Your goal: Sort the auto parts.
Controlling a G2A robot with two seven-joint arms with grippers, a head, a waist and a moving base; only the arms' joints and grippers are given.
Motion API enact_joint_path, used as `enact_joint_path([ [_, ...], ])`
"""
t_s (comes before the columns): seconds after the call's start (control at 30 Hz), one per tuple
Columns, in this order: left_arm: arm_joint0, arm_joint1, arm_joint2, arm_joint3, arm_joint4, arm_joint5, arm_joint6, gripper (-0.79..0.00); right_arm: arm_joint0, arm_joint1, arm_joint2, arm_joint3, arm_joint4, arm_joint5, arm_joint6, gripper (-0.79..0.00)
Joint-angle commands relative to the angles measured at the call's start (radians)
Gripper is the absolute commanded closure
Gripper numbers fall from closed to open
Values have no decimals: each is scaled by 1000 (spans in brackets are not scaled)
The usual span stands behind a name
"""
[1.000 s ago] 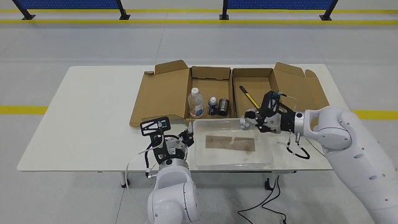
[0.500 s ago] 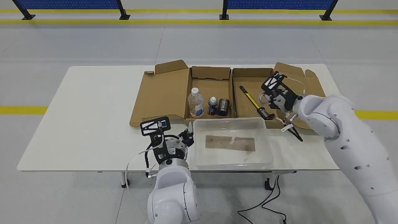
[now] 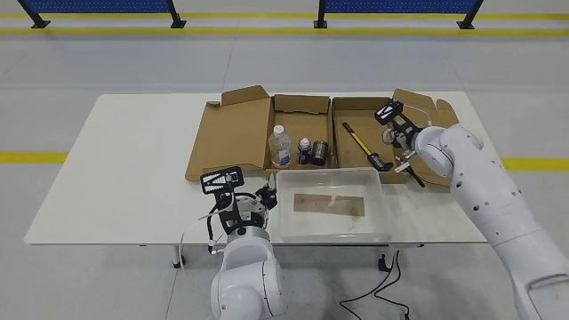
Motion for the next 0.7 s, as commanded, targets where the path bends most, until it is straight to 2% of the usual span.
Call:
enact_joint_path([
  [0.0,0,0,0,0,0,0,0,-785,16,-17,-20,62,21,1,-10,0],
  [0.27,0,0,0,0,0,0,0,-785,79,-74,-71,257,97,-49,-49,0],
  [0.57,0,0,0,0,0,0,0,-785,130,-138,-125,371,173,-157,-78,0],
  [0.63,0,0,0,0,0,0,0,-785,140,-156,-144,393,179,-168,-79,-225],
  [0.67,0,0,0,0,0,0,0,-785,145,-165,-152,405,183,-175,-81,-249],
])
